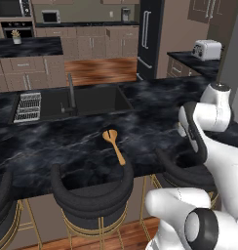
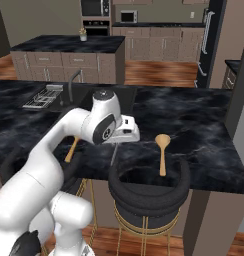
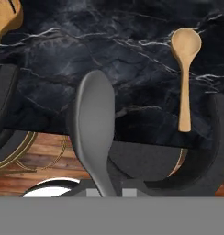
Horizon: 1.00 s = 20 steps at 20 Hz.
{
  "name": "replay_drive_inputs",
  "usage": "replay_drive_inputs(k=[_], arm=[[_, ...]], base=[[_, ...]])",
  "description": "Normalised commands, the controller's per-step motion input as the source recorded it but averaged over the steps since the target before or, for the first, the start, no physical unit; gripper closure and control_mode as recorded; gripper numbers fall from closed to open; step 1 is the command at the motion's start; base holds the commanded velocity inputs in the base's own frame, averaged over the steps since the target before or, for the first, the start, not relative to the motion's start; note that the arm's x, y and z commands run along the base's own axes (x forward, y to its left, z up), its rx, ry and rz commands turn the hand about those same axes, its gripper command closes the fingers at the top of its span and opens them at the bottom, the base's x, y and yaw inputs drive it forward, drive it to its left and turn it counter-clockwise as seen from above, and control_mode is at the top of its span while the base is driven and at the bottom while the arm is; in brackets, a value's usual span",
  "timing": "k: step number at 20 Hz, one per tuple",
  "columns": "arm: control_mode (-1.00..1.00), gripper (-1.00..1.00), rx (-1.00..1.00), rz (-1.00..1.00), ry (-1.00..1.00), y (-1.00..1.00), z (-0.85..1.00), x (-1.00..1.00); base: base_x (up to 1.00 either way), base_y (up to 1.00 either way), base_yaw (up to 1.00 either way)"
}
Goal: Pick up the metallic utensils from the counter and place them in the open drawer. Make sure not to pick up any wooden utensils.
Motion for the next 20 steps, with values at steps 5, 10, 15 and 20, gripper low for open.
replay_drive_inputs(k=[5, 10, 15, 20], arm=[[-1.0, 1.0, 0.0, -0.05, -0.22, 0.05, 0.19, -0.8], [-1.0, 1.0, 0.04, -0.01, -0.35, 0.06, 0.23, -0.51], [-1.0, 1.0, 0.0, 0.0, -0.25, 0.27, 0.38, -0.12], [-1.0, 1.0, 0.0, -0.01, -0.09, 0.06, 0.49, -0.14]], base=[[0.0, 0.0, 0.0], [0.0, 0.0, 0.0], [0.0, 0.0, 0.0], [0.0, 0.0, 0.0]])
